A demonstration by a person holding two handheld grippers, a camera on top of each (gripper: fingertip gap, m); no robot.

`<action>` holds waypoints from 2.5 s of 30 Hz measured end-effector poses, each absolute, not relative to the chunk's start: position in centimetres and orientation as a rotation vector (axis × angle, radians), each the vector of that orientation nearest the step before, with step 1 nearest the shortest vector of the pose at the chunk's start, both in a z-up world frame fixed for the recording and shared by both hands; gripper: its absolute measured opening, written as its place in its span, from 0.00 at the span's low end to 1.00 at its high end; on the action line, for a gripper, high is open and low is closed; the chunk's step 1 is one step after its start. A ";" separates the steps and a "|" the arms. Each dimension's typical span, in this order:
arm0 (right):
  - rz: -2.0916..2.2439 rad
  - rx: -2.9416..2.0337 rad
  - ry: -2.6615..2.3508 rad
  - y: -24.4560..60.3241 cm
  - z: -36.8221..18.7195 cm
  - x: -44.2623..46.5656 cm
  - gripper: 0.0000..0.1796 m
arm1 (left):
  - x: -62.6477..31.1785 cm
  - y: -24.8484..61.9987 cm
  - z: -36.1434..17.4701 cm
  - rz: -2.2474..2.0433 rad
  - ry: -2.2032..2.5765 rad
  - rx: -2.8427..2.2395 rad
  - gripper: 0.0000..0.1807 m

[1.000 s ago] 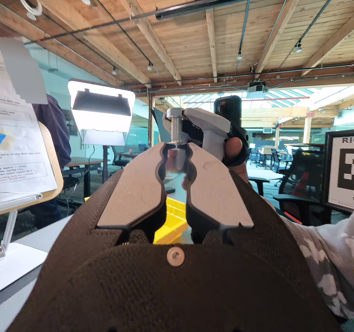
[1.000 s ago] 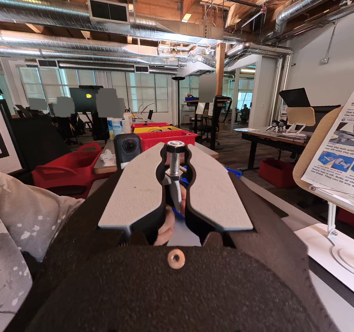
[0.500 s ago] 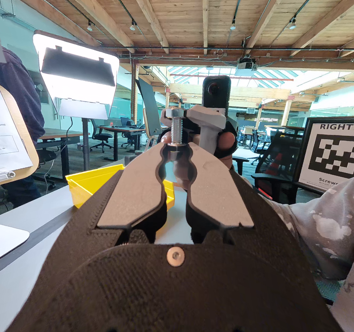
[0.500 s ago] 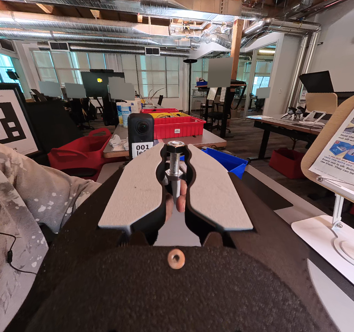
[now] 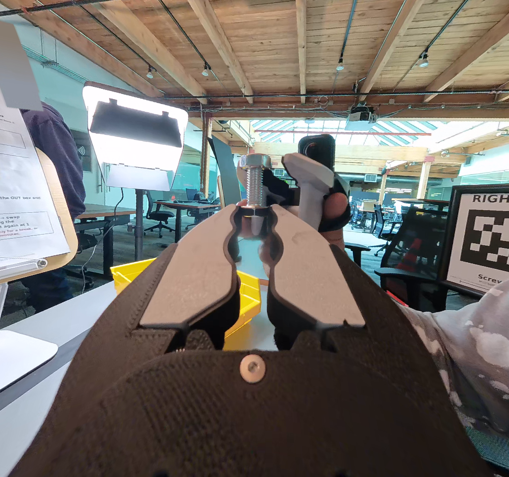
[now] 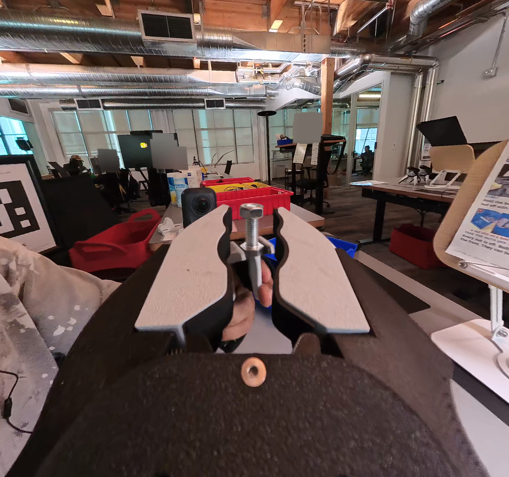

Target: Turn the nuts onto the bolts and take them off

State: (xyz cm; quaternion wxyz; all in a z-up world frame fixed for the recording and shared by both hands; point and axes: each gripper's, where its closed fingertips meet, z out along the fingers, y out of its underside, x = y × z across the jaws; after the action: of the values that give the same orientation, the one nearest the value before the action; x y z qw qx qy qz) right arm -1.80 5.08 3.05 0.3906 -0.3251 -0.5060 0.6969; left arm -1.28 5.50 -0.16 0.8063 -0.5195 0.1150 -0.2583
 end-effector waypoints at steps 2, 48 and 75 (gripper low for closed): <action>1.746 -0.840 -1.291 4.9 2.8 -2.1 0.16 | -1.1 5.5 -0.2 -0.543 0.250 -1.108 0.10; 1.764 -0.854 -1.186 6.3 3.5 -1.7 0.12 | -1.5 5.1 0.2 -0.501 0.259 -1.100 0.10; 1.707 -0.863 -1.186 6.7 3.4 -1.7 0.11 | -1.7 5.2 0.0 -0.507 0.251 -1.103 0.10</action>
State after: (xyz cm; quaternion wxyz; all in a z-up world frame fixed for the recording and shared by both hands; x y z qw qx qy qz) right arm -1.70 6.69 3.41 0.4310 -0.3461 -0.4755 0.6844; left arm -1.66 5.22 0.02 0.8141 -0.5168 0.1176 -0.2375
